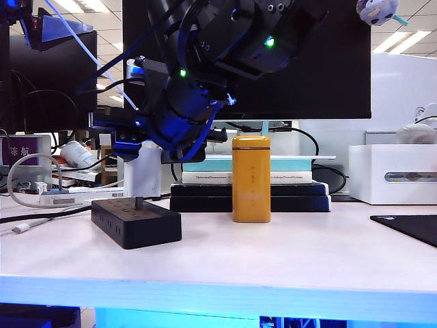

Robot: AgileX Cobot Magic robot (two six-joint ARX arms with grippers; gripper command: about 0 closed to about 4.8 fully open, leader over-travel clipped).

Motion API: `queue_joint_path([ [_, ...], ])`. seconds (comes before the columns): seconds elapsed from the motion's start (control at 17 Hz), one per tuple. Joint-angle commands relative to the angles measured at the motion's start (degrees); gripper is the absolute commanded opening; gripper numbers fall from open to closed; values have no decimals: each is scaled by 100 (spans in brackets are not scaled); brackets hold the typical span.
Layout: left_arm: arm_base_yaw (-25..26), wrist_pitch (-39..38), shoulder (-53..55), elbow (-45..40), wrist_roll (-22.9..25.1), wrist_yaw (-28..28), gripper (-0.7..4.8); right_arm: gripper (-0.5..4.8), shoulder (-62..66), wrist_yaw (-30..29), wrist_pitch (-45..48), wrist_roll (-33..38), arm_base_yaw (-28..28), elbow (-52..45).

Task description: Plug the white charger into the left socket.

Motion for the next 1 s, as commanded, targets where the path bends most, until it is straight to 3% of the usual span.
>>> queue_joint_path([
  [0.06, 15, 120, -44, 31, -13, 42, 479, 241, -63, 42, -767, 31, 37, -76],
  [1.0, -11, 28, -44, 28, -17, 42, 479, 241, 243, 44, -1178, 74, 101, -76],
])
